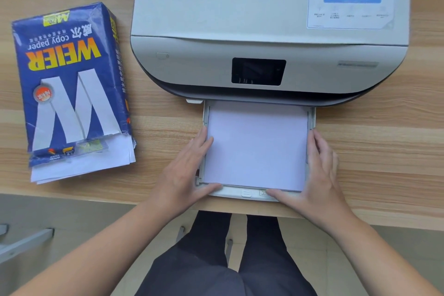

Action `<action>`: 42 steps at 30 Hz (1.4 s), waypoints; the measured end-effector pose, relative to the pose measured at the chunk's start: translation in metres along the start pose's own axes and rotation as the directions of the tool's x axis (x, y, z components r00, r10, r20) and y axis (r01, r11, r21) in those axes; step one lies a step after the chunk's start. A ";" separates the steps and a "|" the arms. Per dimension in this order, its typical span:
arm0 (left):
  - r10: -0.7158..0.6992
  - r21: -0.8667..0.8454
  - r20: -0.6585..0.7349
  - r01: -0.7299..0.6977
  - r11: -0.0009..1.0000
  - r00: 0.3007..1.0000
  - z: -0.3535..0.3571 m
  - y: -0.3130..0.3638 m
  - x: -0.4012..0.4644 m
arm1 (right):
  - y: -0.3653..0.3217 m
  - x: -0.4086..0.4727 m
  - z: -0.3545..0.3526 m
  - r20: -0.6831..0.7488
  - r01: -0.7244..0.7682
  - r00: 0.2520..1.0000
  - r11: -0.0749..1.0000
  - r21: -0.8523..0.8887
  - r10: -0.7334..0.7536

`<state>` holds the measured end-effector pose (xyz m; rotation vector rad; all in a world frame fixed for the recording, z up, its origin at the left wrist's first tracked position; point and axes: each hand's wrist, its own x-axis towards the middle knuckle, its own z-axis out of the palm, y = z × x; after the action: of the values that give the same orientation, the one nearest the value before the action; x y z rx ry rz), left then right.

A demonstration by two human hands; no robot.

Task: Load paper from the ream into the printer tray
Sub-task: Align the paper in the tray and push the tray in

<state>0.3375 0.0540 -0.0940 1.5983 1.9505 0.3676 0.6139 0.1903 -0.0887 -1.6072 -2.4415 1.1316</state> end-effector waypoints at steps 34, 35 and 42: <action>0.173 0.144 -0.033 -0.166 0.976 0.984 -0.011 -0.019 0.020 | 0.018 0.013 -0.010 -0.017 0.163 0.987 0.986 0.023 -0.162; 0.172 0.141 -0.047 -0.164 0.976 0.984 -0.012 -0.019 0.025 | 0.017 0.018 -0.011 -0.023 0.165 0.986 0.986 0.029 -0.164; 0.079 0.111 -0.173 -0.061 0.992 0.982 -0.014 -0.021 0.043 | 0.014 0.035 -0.016 -0.182 0.139 0.975 0.989 0.044 -0.129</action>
<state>0.3080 0.0925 -0.1061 1.7575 2.0797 0.4560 0.6146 0.2301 -0.0975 -1.4355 -2.3414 0.9813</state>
